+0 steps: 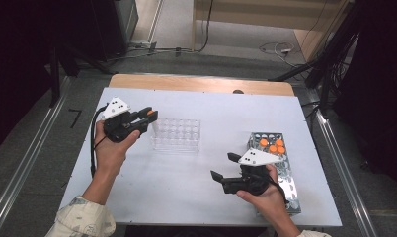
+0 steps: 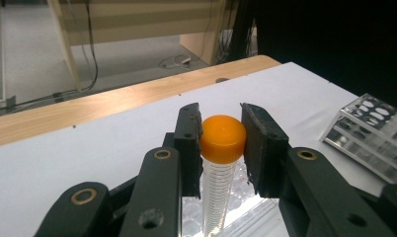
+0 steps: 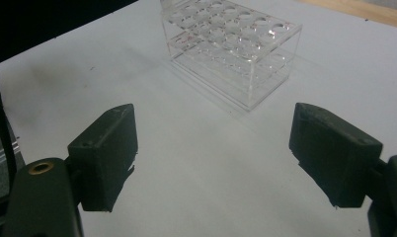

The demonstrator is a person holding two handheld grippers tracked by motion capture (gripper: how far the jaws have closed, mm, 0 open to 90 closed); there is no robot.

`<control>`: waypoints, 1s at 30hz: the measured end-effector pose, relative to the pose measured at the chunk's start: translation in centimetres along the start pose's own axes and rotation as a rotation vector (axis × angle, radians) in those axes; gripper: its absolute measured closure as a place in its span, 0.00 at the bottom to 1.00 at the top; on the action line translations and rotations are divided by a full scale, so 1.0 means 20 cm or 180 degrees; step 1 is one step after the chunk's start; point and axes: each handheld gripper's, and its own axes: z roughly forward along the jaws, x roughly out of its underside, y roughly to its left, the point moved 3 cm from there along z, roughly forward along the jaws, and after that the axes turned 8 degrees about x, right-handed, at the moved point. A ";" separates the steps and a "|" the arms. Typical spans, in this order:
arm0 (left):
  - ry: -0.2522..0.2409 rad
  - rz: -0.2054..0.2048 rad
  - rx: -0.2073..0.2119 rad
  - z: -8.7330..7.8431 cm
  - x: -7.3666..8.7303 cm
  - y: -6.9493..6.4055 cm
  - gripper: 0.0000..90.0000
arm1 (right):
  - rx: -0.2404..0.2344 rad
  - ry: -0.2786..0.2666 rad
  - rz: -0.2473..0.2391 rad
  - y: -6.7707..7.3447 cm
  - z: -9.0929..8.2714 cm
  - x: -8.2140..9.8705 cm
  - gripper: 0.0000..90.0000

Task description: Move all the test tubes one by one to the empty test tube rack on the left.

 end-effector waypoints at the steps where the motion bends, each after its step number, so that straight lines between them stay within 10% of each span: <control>1: -0.0002 0.0003 -0.0011 0.00 0.00 0.00 0.79 | -0.0002 0.0003 0.0005 0.00 0.00 0.00 0.19; 30: 0.0122 0.0077 -0.0138 0.06 0.06 0.04 0.79 | -0.0017 0.0005 0.0036 -0.01 0.00 0.00 0.19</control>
